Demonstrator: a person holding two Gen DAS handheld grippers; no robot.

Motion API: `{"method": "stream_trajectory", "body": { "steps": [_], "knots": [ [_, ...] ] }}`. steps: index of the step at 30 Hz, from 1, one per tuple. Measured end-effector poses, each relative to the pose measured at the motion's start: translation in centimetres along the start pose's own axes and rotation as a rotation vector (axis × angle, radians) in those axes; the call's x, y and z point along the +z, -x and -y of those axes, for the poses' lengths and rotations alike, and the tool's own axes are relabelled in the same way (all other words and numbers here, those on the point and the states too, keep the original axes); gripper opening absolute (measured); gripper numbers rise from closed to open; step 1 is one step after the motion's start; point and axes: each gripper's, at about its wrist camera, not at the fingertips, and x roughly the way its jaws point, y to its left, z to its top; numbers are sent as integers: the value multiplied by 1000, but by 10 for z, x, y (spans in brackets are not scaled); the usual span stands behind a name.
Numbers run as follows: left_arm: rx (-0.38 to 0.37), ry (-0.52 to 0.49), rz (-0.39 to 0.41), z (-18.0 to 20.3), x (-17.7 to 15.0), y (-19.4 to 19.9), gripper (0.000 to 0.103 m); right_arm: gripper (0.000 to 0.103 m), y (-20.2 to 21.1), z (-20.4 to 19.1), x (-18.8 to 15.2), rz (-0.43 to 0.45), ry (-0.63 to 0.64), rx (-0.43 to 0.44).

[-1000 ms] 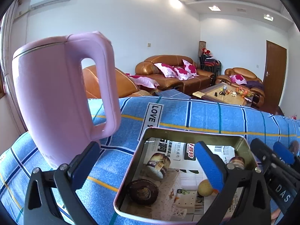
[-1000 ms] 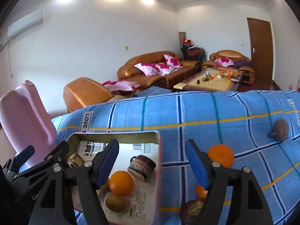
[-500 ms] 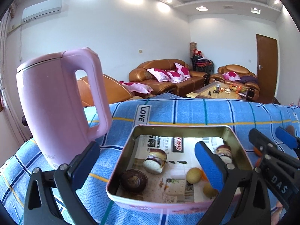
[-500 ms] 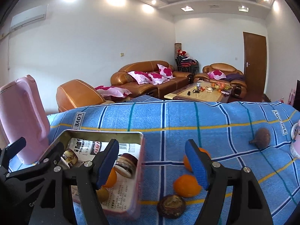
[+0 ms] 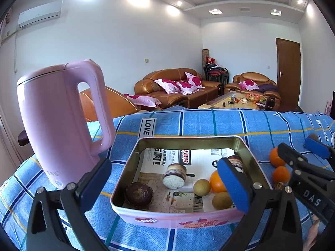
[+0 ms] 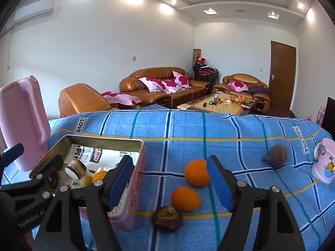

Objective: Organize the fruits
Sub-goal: 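Lift both grippers from the tin and move toward the remaining fruits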

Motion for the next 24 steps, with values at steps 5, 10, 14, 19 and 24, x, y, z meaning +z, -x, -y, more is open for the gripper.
{"method": "stream_trajectory", "body": {
  "steps": [5,10,14,19,24],
  "knots": [
    [25,6,-8,1,-1,1,103,74,9,21,-6,-12,6,-16],
    [25,1,-39,8,-3,1,103,74,18,52,-10,-24,-18,-53],
    [9,-19,-59,18,-6,5,103,74,21,78,-14,-47,-54,-79],
    [-47,-72,-94,42,-11,10,103,74,25,109,-18,-69,-82,-129],
    [-131,-130,-130,73,-15,16,103,74,28,139,-22,-100,-97,-161]
  ]
}}
